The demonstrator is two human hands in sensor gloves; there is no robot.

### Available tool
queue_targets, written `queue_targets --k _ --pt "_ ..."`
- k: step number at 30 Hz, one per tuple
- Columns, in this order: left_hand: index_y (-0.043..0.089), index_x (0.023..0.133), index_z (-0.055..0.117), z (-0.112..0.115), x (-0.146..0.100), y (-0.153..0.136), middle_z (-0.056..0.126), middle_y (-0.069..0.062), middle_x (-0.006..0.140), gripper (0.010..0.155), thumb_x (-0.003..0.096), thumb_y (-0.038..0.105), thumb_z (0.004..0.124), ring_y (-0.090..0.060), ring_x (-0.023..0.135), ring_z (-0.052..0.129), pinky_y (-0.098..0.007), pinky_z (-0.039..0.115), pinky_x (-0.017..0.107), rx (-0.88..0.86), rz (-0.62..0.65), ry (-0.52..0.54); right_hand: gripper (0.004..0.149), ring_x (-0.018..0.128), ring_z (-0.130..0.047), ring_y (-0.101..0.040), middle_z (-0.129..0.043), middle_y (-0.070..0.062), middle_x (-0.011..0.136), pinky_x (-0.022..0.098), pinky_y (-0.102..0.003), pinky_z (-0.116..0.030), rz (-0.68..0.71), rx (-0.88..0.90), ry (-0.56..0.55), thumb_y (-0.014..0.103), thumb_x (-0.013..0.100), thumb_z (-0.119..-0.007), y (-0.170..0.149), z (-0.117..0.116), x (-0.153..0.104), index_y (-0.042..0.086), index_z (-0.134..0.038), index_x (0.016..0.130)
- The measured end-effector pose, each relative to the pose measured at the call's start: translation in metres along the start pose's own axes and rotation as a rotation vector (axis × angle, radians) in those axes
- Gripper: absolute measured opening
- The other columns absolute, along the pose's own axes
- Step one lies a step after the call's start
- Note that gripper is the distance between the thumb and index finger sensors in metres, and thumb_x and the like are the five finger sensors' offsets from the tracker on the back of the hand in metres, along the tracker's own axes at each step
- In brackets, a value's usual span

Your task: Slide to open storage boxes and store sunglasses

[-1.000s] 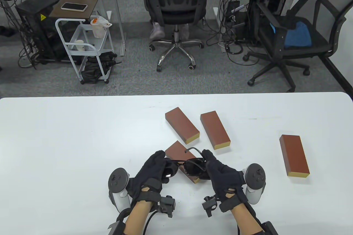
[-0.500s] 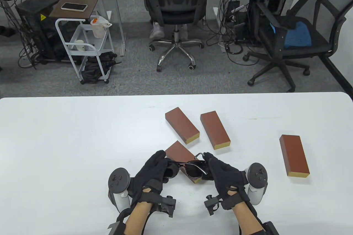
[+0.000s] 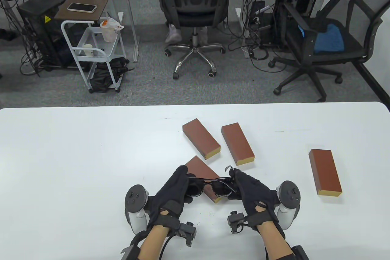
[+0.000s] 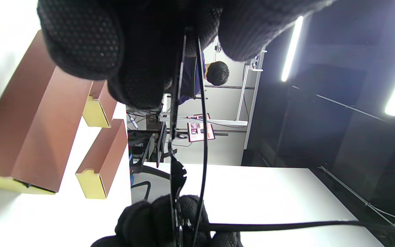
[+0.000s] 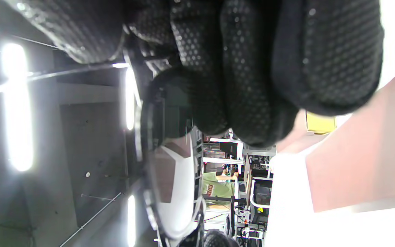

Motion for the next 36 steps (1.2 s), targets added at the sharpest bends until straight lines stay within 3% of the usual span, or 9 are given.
queue_targets --k 12,18,23,29,32,36 --pt "0.021 0.110 0.062 0.016 0.001 0.002 0.077 -0.015 0.107 0.062 0.0580 0.054 0.064 -0.031 0.079 0.096 -0.051 0.083 0.053 -0.127 0.033 -0.163 0.044 0.036 -0.110 -0.026 -0.107 -0.006 0.050 0.025 -0.039 -0.094 -0.016 -0.111 -0.062 0.049 0.034 -0.089 0.002 0.013 0.002 0.024 -0.090 0.070" --pt "0.019 0.110 0.062 0.020 0.000 0.003 0.075 -0.016 0.108 0.064 0.0579 0.055 0.060 -0.033 0.082 0.093 -0.052 0.081 0.055 -0.140 0.039 -0.190 0.044 0.036 -0.110 -0.025 -0.106 -0.006 0.050 0.025 -0.039 -0.094 -0.012 -0.150 -0.074 0.046 0.033 -0.091 0.002 0.016 0.003 0.023 -0.090 0.070" --pt "0.019 0.109 0.064 0.019 0.001 0.003 0.077 -0.016 0.107 0.060 0.0585 0.051 0.067 -0.033 0.080 0.095 -0.052 0.082 0.054 -0.113 0.030 -0.178 0.044 0.036 -0.109 -0.025 -0.106 -0.005 0.050 0.025 -0.039 -0.094 0.002 -0.200 -0.077 0.045 0.032 -0.092 0.004 0.016 0.003 0.022 -0.089 0.070" --pt "0.017 0.099 0.080 0.013 0.004 -0.001 0.090 -0.015 0.096 0.047 0.0551 0.034 0.080 -0.030 0.070 0.103 -0.051 0.088 0.048 -0.039 -0.006 -0.122 0.044 0.037 -0.109 -0.026 -0.106 -0.006 0.050 0.026 -0.041 -0.093 0.099 -0.317 -0.079 0.044 0.032 -0.093 0.021 0.016 0.003 0.022 -0.090 0.070" --pt "0.017 0.096 0.085 0.010 0.005 -0.004 0.095 -0.015 0.091 0.045 0.0531 0.031 0.083 -0.028 0.066 0.106 -0.050 0.089 0.045 -0.051 -0.018 -0.104 0.044 0.046 -0.105 -0.032 -0.103 -0.009 0.057 0.033 -0.045 -0.090 0.185 -0.391 -0.080 0.044 0.033 -0.092 0.035 0.012 -0.001 0.023 -0.089 0.072" --pt "0.017 0.095 0.086 0.009 0.006 -0.007 0.096 -0.014 0.091 0.044 0.0528 0.030 0.083 -0.029 0.066 0.106 -0.051 0.089 0.045 -0.037 -0.023 -0.092 0.050 0.072 -0.086 -0.043 -0.085 -0.016 0.083 0.052 -0.054 -0.076 0.378 -0.631 -0.046 0.045 0.034 -0.091 0.061 -0.007 -0.012 0.023 -0.085 0.077"
Point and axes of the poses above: the tracker on the back of each hand, its own y axis roughly to the thumb side, its own x axis roughly from the wrist to the fingertips, z = x × y, the point moved 5 cm from there along x, roughly from the wrist to the fingertips
